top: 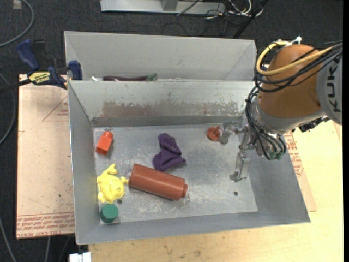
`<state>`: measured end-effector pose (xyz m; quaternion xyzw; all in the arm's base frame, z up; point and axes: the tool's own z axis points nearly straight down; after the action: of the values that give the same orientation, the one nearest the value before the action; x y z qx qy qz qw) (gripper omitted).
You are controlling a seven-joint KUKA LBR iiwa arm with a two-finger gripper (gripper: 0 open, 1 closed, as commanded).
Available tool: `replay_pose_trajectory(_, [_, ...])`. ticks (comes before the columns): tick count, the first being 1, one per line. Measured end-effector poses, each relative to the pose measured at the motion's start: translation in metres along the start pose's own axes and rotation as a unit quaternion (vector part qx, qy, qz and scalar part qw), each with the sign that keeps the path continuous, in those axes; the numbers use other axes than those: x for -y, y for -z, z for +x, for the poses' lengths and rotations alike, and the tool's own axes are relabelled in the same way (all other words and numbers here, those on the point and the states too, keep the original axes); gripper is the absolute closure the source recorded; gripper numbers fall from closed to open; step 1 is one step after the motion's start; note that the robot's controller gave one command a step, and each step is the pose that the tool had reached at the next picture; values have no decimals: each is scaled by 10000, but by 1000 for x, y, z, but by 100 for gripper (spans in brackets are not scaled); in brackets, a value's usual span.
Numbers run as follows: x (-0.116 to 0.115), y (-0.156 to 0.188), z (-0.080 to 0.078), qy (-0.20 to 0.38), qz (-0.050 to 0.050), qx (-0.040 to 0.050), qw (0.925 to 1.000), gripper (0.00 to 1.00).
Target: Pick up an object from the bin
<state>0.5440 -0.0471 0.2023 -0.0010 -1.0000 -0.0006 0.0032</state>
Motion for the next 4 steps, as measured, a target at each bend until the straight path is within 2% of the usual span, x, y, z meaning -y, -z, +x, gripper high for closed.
replay_pose_trajectory(1, [0,5,-1,9,4,40,10000,0])
replay_pose_trajectory(2, [-39,-55,-43,273,4,72,9996,0])
replay_pose_trajectory(3, [-57,-65,-77,360,-3,38,9993,0])
replay_pose_trajectory(4, [-86,-73,-83,212,0,85,9997,0])
